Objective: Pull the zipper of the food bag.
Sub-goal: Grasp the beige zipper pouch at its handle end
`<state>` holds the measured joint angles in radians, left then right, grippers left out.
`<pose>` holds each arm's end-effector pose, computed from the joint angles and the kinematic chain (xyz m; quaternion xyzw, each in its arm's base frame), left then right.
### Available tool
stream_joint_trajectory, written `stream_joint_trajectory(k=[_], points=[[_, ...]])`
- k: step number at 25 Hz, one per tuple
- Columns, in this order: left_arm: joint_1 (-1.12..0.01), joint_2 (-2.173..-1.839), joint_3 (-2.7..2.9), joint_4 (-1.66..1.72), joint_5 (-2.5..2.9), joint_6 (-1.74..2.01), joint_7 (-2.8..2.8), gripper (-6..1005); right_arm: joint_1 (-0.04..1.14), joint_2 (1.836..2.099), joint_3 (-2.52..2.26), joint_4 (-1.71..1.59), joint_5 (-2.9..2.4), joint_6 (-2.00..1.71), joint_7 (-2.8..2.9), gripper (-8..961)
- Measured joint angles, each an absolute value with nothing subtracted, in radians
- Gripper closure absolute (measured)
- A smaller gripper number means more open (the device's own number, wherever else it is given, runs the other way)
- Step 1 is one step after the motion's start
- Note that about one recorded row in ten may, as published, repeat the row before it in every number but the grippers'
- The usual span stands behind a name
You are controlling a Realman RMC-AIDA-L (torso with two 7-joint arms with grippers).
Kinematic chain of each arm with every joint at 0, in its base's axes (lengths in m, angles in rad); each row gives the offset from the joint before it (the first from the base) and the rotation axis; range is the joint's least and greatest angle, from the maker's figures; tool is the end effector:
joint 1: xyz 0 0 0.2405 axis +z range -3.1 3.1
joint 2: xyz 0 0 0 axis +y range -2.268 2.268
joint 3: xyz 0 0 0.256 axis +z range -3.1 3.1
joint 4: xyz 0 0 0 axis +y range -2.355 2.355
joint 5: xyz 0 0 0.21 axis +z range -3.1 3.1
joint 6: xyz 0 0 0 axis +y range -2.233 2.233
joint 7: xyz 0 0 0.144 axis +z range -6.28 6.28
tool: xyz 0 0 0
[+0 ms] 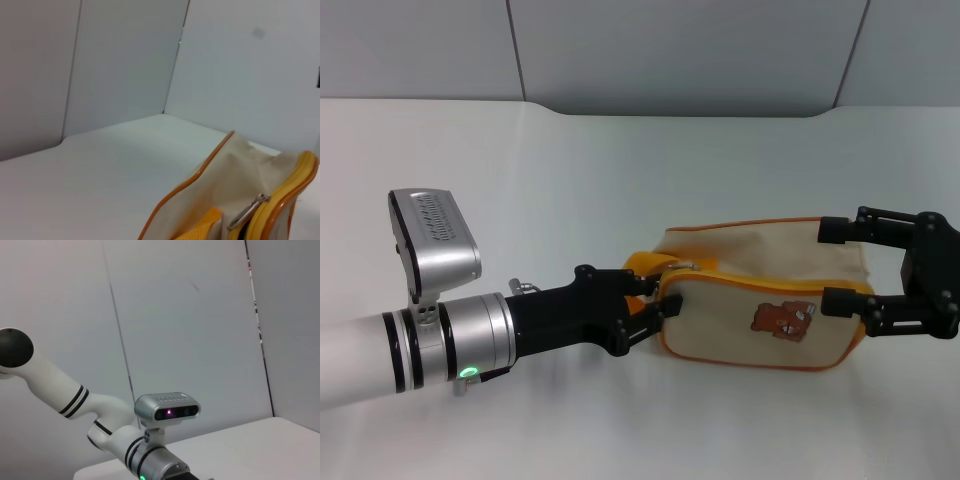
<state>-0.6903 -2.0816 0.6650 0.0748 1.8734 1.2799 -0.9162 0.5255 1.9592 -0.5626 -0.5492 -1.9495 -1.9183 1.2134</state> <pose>-0.2483 0.3217 -0.0948 -0.9348 -0.1941 -0.2634 0.1380 0.2608 0.2997 0.0519 -0.9309 0.1185 0.3389 0.0670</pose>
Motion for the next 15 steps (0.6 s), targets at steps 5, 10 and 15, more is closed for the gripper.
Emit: stream_joint_trajectory(k=[5,10,15], points=[[-0.682,-2.079,0.660,0.107,1.873,1.340,-0.915,694,0.526,1.971,-0.475,-0.545,-1.950,-1.916,1.213,126],[-0.671,-2.074,0.654,0.157,1.873,1.367,-0.922,730,0.535,2.014,-0.332,-0.544,-1.949,-1.870,1.144,126],[-0.665,-2.071,0.657,0.265,1.873,1.436,-0.962,832,0.552,2.064,-0.295,-0.547,-1.948,-1.783,1.005,126]])
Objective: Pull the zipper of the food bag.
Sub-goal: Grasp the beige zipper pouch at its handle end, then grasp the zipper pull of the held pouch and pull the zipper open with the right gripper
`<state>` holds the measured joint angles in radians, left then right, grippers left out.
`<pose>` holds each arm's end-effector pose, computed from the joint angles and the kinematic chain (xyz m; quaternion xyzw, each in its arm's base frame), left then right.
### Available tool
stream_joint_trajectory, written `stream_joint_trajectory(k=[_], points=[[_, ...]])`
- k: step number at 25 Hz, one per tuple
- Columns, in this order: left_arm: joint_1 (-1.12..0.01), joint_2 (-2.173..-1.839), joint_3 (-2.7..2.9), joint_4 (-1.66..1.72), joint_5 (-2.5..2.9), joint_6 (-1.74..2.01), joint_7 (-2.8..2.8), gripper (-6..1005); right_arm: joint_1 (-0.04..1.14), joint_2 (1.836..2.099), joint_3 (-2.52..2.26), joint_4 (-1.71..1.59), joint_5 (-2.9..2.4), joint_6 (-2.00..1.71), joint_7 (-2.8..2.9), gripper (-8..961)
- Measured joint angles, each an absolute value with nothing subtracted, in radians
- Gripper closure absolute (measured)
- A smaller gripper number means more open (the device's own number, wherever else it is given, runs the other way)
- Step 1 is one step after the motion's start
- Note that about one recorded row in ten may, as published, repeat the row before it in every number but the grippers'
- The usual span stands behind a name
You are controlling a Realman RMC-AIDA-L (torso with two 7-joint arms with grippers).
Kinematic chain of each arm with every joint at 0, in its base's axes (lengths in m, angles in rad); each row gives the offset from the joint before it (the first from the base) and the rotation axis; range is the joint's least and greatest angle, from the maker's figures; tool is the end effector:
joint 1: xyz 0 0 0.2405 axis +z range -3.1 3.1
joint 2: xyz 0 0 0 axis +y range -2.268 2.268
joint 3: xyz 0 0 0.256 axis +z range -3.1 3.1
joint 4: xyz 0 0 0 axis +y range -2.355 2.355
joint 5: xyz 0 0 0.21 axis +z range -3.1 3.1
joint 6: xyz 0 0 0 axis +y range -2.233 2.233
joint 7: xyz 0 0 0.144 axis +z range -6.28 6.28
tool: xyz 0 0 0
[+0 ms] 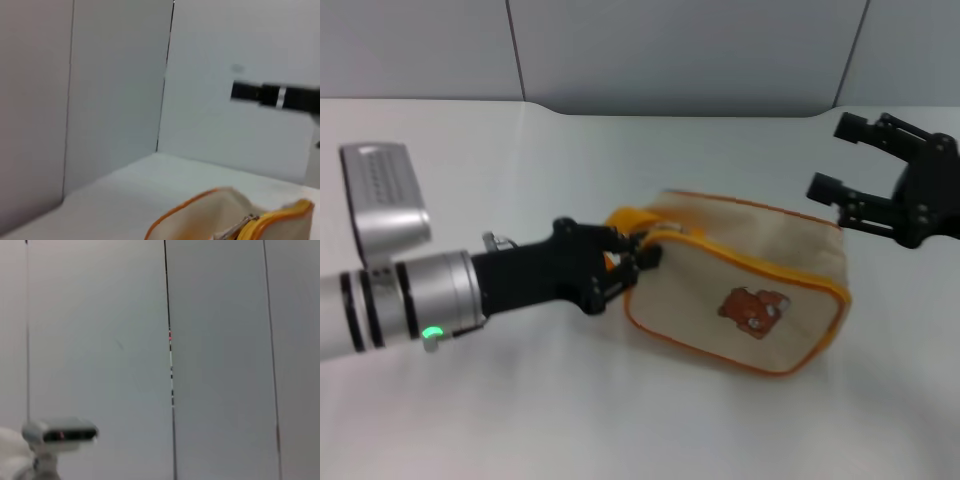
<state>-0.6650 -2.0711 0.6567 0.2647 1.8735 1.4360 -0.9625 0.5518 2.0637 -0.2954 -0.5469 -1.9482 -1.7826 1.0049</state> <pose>-0.2379 0.3383 -0.0536 -0.9343 -0.1302 -0.2976 0.1469 0.2579 0.3226 0.0418 -0.8877 0.0788 0.3889 0.2336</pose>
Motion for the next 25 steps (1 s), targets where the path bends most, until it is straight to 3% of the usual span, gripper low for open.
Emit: stream_joint_trajectory(k=[2,10,25], points=[[-0.662,-2.068,0.659,0.303,1.876,1.461,-0.984,837,0.555,2.076,-0.299,-0.548,-1.948,-1.759,0.911,127],[-0.665,-2.023,0.677,0.426,1.896,1.599,-1.045,845,0.566,2.085,-0.300,-0.394,-1.903,-1.724,0.406,165],[-0.688,-2.030,0.690,0.467,1.898,1.607,-1.075,846,0.662,2.089,-0.352,-0.185,-1.894,-1.540,-0.037,235]])
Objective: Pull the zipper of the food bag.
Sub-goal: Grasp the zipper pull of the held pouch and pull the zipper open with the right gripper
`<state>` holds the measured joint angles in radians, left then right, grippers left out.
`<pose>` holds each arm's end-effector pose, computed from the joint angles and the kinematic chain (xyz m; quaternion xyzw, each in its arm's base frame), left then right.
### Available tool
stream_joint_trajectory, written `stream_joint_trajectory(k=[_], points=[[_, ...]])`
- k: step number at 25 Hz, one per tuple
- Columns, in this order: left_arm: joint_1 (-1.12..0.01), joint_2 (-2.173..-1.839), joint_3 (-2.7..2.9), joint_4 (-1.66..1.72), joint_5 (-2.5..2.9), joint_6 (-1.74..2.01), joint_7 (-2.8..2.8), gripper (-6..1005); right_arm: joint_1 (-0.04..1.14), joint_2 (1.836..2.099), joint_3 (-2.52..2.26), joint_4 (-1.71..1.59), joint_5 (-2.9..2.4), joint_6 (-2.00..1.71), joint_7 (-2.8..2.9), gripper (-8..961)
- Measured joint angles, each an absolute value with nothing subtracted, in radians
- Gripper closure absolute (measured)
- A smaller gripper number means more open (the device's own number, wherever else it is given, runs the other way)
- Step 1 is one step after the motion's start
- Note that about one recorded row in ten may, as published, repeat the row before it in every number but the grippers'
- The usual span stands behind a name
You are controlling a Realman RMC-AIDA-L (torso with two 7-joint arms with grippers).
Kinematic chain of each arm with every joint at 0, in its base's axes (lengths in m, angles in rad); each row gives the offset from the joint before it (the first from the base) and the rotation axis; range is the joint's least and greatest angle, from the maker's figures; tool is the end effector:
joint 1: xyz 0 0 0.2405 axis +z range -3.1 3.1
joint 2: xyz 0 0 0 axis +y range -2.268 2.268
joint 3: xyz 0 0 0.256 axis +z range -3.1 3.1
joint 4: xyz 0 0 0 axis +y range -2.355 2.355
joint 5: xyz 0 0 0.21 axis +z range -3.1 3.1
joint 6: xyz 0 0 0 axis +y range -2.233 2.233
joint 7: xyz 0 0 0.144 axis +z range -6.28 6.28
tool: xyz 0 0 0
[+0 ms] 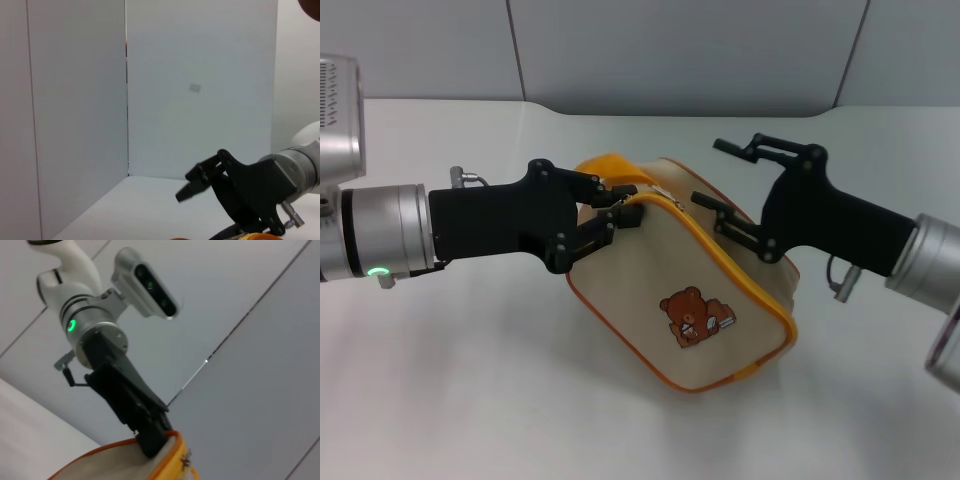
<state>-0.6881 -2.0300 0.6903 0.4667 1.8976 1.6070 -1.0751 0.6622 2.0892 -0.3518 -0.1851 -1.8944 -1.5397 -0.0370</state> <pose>-0.2147 0.3545 -0.0059 -0.9470 -0.0528 -0.2965 0.1119 0.2276 0.3374 -0.0403 -0.8512 -0.2537 0.2797 0.3645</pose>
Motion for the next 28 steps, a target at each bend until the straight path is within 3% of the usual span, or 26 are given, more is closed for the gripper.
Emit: stream_joint_trajectory(k=[5,8,28], points=[[-0.692,-2.032,0.692,0.467,1.898,1.603,-1.075,846,0.687,2.089,-0.360,-0.152,-1.894,-1.531,-0.100,426],[-0.693,-2.033,0.692,0.467,1.898,1.602,-1.075,847,0.691,2.089,-0.363,-0.150,-1.896,-1.530,-0.104,628],[-0.680,-2.031,0.692,0.501,1.897,1.589,-1.103,850,0.687,2.091,-0.385,-0.079,-1.897,-1.539,-0.187,666]])
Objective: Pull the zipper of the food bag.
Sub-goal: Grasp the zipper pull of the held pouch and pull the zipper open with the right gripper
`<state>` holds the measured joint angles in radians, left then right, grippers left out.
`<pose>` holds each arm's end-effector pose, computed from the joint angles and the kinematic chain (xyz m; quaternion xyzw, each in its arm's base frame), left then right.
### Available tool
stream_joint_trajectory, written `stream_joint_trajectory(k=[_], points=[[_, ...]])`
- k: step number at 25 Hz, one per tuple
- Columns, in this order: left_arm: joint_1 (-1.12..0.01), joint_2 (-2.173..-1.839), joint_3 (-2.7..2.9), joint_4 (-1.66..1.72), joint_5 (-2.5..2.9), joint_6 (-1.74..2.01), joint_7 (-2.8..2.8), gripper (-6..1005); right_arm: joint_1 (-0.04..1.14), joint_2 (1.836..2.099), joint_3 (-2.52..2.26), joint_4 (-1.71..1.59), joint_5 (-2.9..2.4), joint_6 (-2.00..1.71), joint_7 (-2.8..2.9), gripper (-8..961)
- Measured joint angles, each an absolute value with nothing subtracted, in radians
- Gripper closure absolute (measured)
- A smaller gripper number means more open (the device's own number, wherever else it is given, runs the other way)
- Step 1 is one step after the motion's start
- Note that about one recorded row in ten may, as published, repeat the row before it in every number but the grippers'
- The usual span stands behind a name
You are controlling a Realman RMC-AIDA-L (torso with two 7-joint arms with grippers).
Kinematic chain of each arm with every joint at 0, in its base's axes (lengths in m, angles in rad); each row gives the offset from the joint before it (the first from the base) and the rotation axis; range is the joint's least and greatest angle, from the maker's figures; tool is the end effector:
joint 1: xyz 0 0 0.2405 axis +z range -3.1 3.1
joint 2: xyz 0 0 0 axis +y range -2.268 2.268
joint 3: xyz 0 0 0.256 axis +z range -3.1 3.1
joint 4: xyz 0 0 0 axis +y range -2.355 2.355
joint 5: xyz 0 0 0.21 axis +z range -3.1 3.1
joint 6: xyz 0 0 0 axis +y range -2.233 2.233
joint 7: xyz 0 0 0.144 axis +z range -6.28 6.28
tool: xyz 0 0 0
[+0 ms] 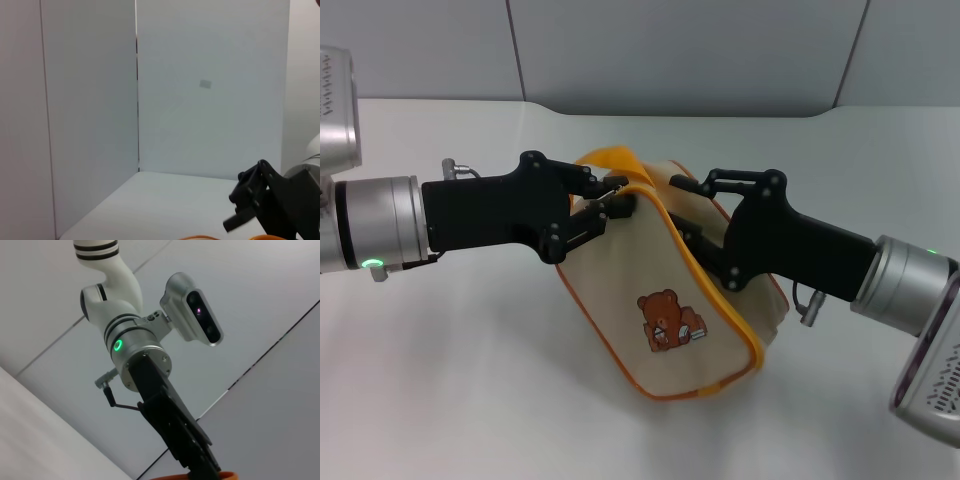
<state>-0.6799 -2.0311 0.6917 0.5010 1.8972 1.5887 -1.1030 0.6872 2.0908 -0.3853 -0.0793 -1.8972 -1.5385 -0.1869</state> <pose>-0.2165 0.3586 -0.0010 -0.9475 -0.0590 -0.2884 0.1247 0.2145 0.3254 -0.0626 -0.8409 -0.2983 0.2880 0.3478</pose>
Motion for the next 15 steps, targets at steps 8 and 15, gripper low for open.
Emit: stream_joint_trajectory(k=[8,15], points=[[-0.677,-2.032,0.692,0.498,1.897,1.593,-1.100,849,0.699,2.091,-0.390,-0.065,-1.902,-1.506,-0.184,766],[-0.668,-2.033,0.680,0.495,1.893,1.589,-1.093,827,0.689,2.090,-0.398,-0.066,-1.905,-1.500,-0.183,929]])
